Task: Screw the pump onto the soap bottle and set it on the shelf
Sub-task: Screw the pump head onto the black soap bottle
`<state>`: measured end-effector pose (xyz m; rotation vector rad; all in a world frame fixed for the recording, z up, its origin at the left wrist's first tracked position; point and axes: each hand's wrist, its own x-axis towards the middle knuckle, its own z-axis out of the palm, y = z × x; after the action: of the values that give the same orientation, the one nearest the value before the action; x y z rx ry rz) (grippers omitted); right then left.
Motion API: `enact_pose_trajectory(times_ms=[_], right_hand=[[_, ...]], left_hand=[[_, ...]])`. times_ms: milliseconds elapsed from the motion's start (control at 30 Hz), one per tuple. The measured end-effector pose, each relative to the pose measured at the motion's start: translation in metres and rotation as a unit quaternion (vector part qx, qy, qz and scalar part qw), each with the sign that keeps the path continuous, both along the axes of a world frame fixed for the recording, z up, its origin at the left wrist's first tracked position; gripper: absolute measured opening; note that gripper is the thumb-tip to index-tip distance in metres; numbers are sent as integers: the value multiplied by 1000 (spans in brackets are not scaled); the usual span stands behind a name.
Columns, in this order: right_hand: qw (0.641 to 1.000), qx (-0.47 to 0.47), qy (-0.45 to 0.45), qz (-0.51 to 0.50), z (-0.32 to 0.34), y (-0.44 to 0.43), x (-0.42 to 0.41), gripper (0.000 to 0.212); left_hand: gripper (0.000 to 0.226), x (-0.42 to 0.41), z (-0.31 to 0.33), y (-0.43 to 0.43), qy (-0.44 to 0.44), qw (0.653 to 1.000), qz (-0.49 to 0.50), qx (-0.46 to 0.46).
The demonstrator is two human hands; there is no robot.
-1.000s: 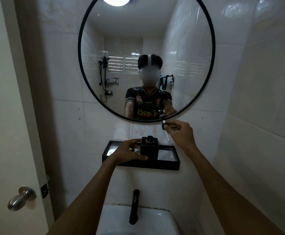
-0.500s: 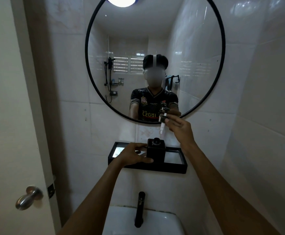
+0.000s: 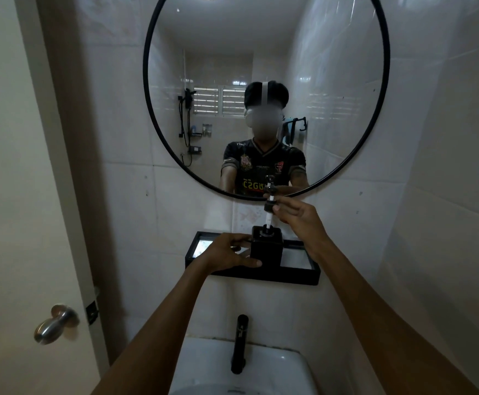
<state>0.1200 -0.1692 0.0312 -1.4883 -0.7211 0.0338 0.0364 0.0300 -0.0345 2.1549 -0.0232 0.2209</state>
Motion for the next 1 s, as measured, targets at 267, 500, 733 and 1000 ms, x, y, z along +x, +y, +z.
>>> enact_pose_trajectory(times_ms=[267,500,733,1000], right_hand=[[1000,-19,-9,9,-5,-1,5,35],[999,-48,-19,7,-8,-6,0,26],[998,-52,-27,9,-8,-6,-5,24],[997,-64,-23,23,-15,-8,-3,24]], left_hand=[[68,1,-1,0,-6,1000,7,2],[69,0,-2,0,1,1000,12,-2],[84,-1,-1,0,3,1000,21,2],[71,-4,2,-2,8,1000,23,-1]])
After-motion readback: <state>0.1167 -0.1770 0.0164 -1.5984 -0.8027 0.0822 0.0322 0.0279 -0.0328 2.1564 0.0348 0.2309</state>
